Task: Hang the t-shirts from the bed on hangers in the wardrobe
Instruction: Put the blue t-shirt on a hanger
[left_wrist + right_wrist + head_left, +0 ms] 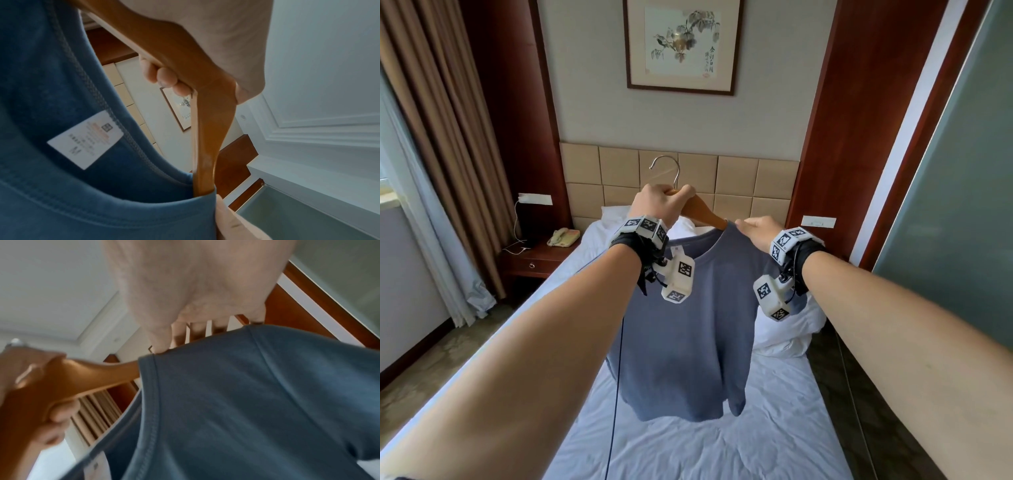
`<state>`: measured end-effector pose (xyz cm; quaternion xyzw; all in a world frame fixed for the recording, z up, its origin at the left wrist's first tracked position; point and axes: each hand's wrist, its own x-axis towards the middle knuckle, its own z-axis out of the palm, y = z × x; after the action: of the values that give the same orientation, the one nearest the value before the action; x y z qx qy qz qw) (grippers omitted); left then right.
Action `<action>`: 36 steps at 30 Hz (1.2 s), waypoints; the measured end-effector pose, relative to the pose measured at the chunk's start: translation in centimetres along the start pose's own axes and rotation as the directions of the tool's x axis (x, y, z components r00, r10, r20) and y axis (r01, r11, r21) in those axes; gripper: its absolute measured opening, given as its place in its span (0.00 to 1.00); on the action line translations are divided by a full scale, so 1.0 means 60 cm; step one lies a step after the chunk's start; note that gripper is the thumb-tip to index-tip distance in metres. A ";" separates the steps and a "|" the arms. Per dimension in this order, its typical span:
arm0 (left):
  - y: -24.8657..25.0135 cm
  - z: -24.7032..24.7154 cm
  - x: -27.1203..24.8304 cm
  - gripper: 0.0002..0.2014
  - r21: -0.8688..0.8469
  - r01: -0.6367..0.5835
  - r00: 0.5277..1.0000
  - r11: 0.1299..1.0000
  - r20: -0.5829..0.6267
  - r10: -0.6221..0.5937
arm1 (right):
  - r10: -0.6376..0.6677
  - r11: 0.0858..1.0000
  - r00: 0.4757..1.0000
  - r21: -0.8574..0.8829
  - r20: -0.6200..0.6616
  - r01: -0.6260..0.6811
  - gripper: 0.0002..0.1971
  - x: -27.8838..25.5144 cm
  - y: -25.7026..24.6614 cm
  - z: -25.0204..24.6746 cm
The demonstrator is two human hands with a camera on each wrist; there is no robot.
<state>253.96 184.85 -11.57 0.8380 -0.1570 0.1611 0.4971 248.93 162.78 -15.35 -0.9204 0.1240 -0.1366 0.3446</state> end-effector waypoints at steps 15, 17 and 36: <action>0.019 0.006 0.005 0.23 -0.040 -0.048 0.998 0.998 0.031 0.050 | -0.013 1.000 0.975 -0.006 -0.223 0.012 0.11 -0.016 0.005 -0.022; 0.017 0.007 0.006 0.22 -0.054 -0.048 0.998 0.997 0.040 0.050 | -0.058 0.998 0.981 0.027 -0.185 0.065 0.11 -0.019 -0.007 -0.020; 0.025 0.033 0.016 0.24 0.221 -0.263 0.961 0.939 0.145 0.235 | -0.202 0.976 0.974 -0.101 -0.101 0.192 0.14 -0.047 -0.094 0.019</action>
<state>254.43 182.34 -10.88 0.8728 -0.2704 0.1913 0.3585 247.44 168.51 -12.91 -0.9338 0.0569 -0.2153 0.2800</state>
